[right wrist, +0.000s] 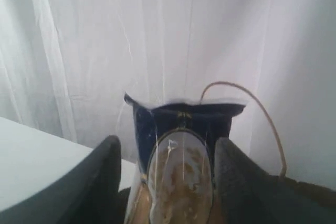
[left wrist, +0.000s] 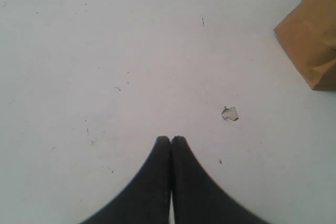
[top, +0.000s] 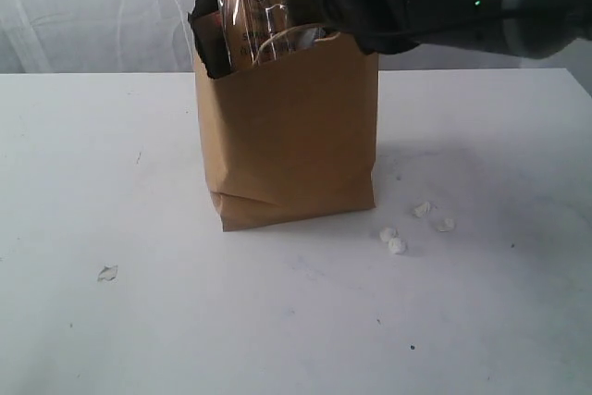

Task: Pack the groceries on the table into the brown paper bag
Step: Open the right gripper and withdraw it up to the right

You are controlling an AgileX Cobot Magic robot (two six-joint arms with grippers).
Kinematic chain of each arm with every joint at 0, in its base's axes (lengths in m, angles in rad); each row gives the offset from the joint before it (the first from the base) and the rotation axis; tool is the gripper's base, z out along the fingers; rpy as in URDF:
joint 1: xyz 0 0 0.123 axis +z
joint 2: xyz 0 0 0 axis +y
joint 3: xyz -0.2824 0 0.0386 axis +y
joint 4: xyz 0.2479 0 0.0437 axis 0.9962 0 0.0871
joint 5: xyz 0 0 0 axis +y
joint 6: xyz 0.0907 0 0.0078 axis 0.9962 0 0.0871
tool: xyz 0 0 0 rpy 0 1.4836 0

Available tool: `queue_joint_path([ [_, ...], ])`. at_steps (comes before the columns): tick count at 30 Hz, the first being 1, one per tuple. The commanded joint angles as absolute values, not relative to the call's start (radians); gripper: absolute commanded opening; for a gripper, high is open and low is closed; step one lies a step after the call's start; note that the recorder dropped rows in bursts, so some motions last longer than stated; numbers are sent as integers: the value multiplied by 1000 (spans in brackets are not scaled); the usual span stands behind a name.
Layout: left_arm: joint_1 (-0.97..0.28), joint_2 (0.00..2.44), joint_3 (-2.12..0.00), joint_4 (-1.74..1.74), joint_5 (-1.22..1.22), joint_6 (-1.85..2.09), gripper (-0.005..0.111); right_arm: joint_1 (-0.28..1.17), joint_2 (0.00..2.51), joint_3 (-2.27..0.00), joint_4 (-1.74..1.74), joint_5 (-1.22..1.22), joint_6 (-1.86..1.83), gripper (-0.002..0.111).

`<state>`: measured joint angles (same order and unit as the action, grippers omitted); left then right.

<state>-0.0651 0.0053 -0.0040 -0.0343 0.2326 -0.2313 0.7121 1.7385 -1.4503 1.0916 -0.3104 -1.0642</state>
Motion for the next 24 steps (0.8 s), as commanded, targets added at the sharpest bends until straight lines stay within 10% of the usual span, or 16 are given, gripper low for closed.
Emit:
queue_joint_path([
  [1,-71,0,0,-37,229,-231,0,709,1671,-1455,1081,-249,-1073,51],
  [11,-71,0,0,-37,233,-231,0,695,1545,-1334,1082,-200,-1368,2],
  [24,-71,0,0,-37,233,-231,0,629,1311,-1086,1489,-848,-1629,0],
])
